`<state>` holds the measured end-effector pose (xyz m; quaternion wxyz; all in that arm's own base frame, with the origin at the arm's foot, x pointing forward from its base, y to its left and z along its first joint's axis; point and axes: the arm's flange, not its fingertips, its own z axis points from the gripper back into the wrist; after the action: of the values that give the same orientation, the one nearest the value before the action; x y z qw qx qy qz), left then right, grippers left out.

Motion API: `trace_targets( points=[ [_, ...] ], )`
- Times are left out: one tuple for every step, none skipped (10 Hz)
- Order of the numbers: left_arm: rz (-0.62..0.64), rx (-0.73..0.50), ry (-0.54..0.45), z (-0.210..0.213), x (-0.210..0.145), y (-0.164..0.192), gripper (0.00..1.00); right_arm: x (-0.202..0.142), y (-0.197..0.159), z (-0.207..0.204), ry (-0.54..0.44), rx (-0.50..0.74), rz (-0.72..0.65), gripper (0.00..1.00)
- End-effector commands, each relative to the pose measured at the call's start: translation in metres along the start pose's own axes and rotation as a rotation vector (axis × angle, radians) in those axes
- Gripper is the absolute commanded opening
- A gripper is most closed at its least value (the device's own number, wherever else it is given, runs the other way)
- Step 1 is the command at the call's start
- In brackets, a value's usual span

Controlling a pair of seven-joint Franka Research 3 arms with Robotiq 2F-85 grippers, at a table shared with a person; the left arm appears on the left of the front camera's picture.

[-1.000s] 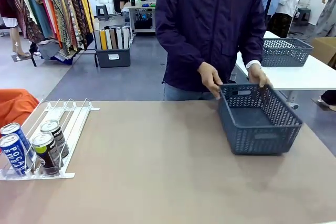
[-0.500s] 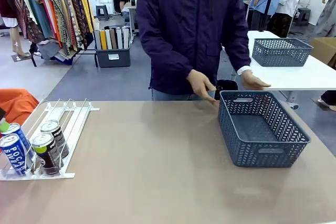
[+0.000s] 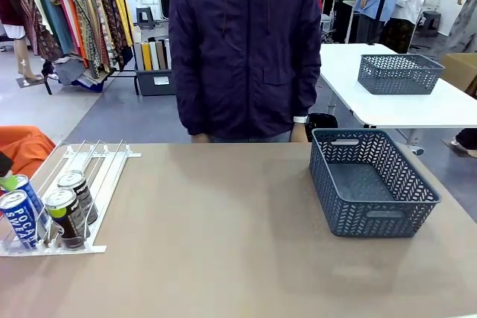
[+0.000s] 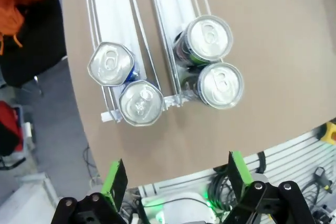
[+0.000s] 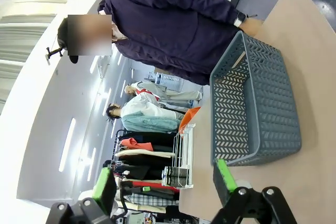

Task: Retrieve and store the cans from the dispenser.
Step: Pick up one can from the Automatic Can Dispenser and place it in the middle of the table.

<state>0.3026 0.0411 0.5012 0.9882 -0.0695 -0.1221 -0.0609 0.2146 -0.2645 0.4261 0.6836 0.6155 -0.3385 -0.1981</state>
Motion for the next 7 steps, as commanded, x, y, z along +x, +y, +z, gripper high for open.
trace_targets(
  points=[
    [0.095, 0.007, 0.043, -0.025, 0.019, 0.01, 1.0, 0.003, 0.005, 0.001, -0.001, 0.009, -0.007, 1.0],
    [0.128, 0.027, 0.074, -0.038, 0.022, 0.013, 1.0, 0.003, 0.005, 0.001, -0.001, 0.009, -0.007, 1.0],
    [0.131, 0.021, 0.111, -0.052, 0.023, 0.014, 1.0, 0.003, 0.005, 0.001, -0.001, 0.009, -0.007, 1.0],
    [0.143, 0.032, 0.136, -0.063, 0.023, 0.014, 1.0, 0.003, 0.005, 0.001, -0.001, 0.009, -0.007, 1.0],
    [0.16, 0.049, 0.149, -0.074, 0.024, 0.015, 1.0, 0.003, 0.005, 0.001, -0.001, 0.009, -0.007, 1.0],
    [0.202, 0.081, 0.143, -0.085, 0.025, 0.018, 1.0, 0.003, 0.005, 0.001, -0.001, 0.009, -0.007, 1.0],
    [0.227, 0.105, 0.13, -0.091, 0.026, 0.023, 1.0, 0.003, 0.005, 0.001, -0.001, 0.009, -0.007, 1.0]
  ],
)
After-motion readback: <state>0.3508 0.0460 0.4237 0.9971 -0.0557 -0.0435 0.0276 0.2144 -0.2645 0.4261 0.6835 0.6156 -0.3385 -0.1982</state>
